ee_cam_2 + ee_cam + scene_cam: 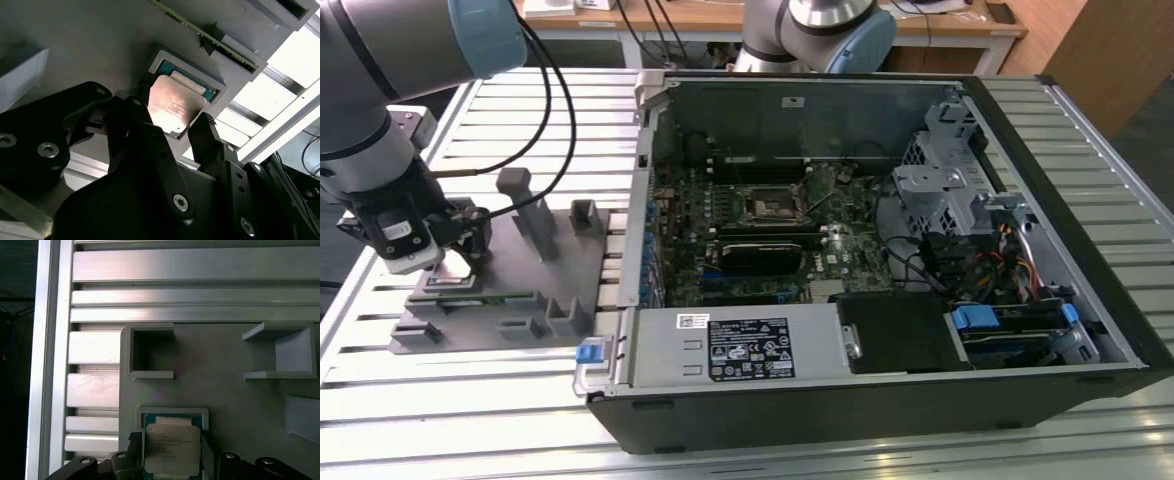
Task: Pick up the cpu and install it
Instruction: 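Pick up the cpu and move it towards the insertion slot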
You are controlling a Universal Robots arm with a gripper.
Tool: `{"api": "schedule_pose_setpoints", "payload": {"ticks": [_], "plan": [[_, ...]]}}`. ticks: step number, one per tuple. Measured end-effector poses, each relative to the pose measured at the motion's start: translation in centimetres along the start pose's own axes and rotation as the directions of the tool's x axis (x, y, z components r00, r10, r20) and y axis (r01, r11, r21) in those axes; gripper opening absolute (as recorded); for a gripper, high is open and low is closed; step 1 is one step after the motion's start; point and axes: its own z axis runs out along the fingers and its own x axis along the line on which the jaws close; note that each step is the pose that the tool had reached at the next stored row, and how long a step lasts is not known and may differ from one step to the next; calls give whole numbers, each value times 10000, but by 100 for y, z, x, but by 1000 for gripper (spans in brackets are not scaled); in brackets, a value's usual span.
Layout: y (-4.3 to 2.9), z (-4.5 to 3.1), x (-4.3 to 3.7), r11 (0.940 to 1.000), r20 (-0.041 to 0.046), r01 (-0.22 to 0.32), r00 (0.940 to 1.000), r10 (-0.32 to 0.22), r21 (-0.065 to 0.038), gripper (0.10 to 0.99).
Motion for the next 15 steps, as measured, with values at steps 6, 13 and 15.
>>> {"api": "schedule_pose_setpoints", "payload": {"ticks": [6,13,15], "plan": [[-1,12,-1,10000,11,-1,10000,0,27,584],[-1,14,-1,10000,14,-1,10000,1,38,533],[-1,14,-1,10000,15,0,10000,0,38,533]]}}
